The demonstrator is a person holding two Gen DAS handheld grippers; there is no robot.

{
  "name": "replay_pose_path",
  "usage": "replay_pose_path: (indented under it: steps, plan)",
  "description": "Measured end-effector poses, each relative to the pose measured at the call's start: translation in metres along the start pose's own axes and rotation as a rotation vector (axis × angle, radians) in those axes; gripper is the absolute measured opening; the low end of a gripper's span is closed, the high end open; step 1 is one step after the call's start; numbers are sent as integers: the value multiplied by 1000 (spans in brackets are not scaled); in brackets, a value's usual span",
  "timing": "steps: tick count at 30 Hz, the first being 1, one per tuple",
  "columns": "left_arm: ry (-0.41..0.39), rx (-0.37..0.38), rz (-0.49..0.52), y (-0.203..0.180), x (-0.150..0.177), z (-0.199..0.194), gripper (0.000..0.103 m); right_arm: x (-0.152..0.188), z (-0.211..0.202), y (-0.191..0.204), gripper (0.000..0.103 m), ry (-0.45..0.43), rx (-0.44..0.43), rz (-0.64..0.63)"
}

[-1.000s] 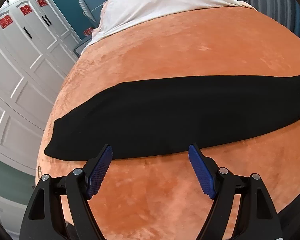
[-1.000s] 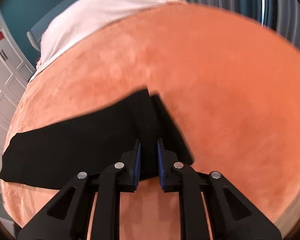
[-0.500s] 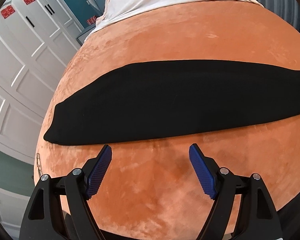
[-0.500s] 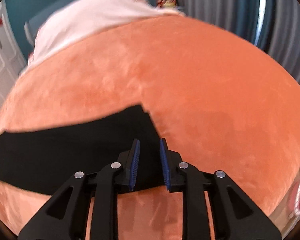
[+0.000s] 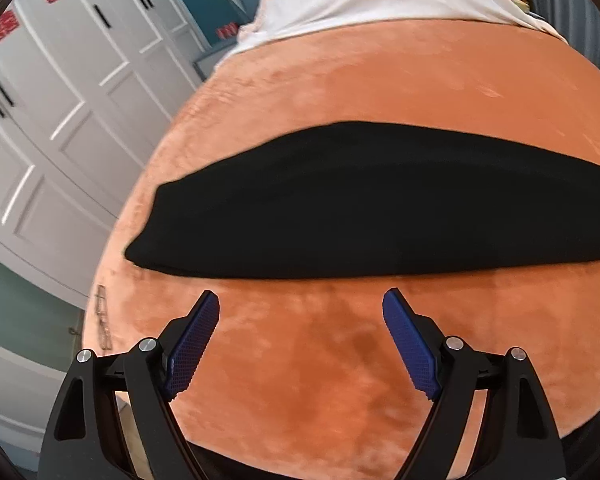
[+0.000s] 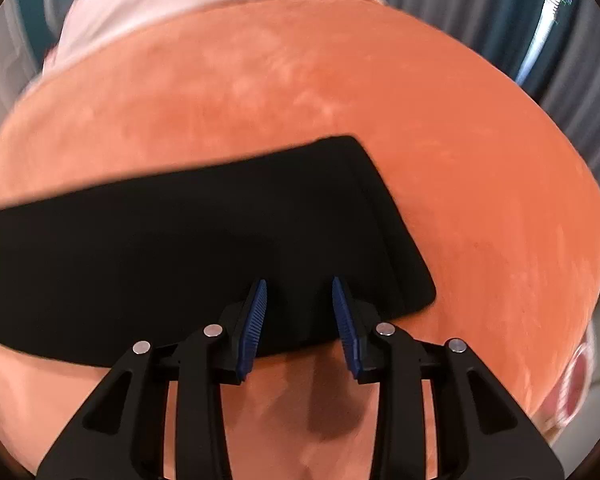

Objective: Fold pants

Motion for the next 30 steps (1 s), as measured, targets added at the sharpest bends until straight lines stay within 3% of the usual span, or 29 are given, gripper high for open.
replay_pose_path:
  steps: [3,5,7,8,9,17,20,23,25,30]
  plan:
    - [-2,21,-24,8,-1,1,82,10,-30,18,35,-44,-80,45]
    - [5,24,-26,8,-1,2,82,18,-46,36,38,-67,-89,26]
    - [3,29,-32,8,-2,-2,82,26,-59,52,58,-94,-94,23]
    - [0,35,-40,7,-3,-5,82,34,-67,59,75,-112,-103,33]
    - [-3,40,-44,7,-3,-7,82,37,-70,69,80,-126,-115,41]
    - [14,86,-84,-6,-2,-24,82,59,-75,127,80,-97,-243,-38]
    - [25,96,-88,-16,-3,-30,82,64,-70,136,80,-90,-231,-86]
    - [32,91,-76,-29,-5,-34,82,66,-65,122,82,-91,-208,-79]
    - [36,89,-63,-38,-5,-35,82,66,-63,105,89,-97,-189,-45]
    - [50,90,-24,-64,-7,-35,82,58,-57,27,90,-123,-96,74]
Point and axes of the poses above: each gripper's, at about its wrist camera, not at the fingertips, and z roughly the way its jaws point, y to its left, x to its underside, the point moved 1 cm from there along z, roughly the way its jaws point, and after that the axes turned 2 degrees about -x, right-handed, at the moved point
